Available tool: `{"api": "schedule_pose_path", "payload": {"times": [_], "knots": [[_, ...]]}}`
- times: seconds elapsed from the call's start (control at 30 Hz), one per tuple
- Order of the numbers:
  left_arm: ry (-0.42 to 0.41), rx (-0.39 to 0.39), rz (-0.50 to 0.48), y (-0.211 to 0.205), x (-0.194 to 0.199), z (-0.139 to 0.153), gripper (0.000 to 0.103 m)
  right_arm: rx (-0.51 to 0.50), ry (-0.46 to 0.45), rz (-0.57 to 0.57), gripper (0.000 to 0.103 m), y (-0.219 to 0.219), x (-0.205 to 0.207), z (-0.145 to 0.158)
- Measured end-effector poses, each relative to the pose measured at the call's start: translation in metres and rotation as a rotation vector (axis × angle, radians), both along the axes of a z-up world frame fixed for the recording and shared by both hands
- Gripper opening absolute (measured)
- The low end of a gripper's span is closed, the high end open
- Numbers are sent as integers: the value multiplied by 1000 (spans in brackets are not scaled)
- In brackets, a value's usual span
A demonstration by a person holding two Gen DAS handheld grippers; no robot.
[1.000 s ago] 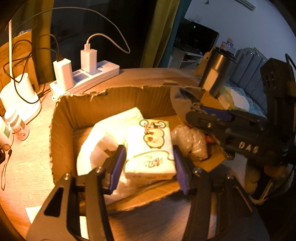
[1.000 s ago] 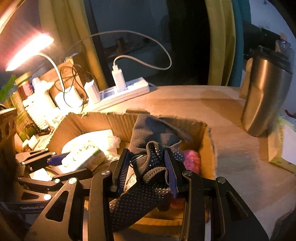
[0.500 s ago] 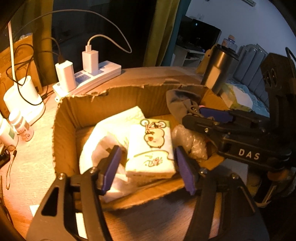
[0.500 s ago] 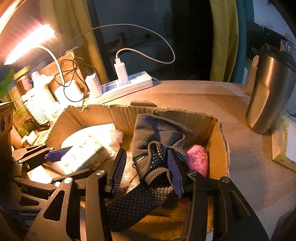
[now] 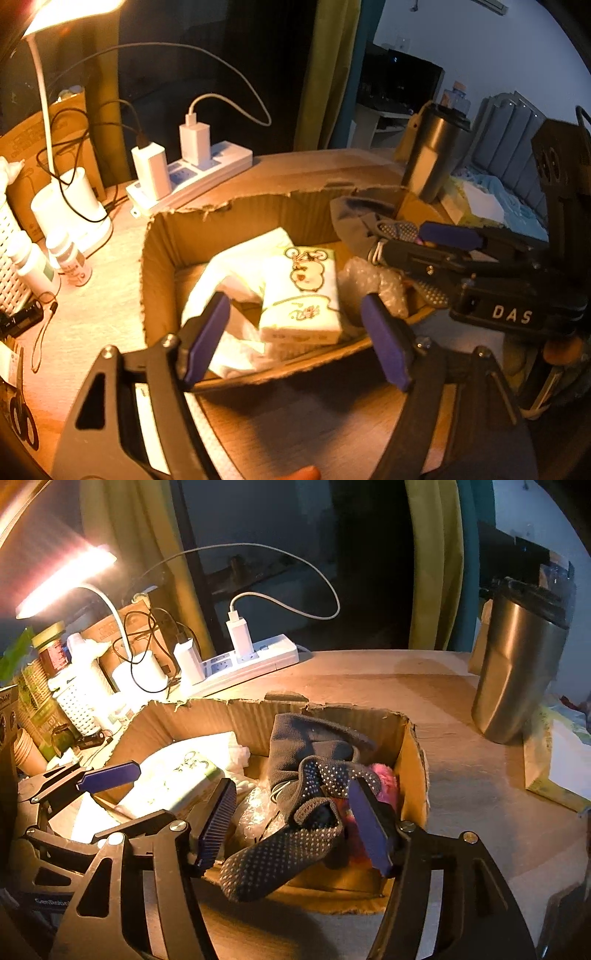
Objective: Organize soft objects
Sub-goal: 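Open both tools to drop the glove and tissue pack, then withdraw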
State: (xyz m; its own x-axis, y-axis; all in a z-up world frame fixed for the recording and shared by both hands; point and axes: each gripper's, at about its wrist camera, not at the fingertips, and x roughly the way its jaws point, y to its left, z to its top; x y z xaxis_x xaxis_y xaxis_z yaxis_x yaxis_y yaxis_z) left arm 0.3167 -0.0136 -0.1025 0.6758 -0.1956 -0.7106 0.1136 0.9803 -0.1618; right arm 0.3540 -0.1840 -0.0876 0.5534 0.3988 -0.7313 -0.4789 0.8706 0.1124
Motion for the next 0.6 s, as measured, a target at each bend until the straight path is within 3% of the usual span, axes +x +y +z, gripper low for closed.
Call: {"api": "schedule_pose_path", "payload": {"times": [0.1, 0.6], "knots": [[-12, -14, 3, 2, -6, 4, 87, 1, -8, -3, 67, -2, -5, 4], [-65, -15, 1, 2, -41, 24, 87, -2, -55, -15, 67, -5, -38, 24]]}}
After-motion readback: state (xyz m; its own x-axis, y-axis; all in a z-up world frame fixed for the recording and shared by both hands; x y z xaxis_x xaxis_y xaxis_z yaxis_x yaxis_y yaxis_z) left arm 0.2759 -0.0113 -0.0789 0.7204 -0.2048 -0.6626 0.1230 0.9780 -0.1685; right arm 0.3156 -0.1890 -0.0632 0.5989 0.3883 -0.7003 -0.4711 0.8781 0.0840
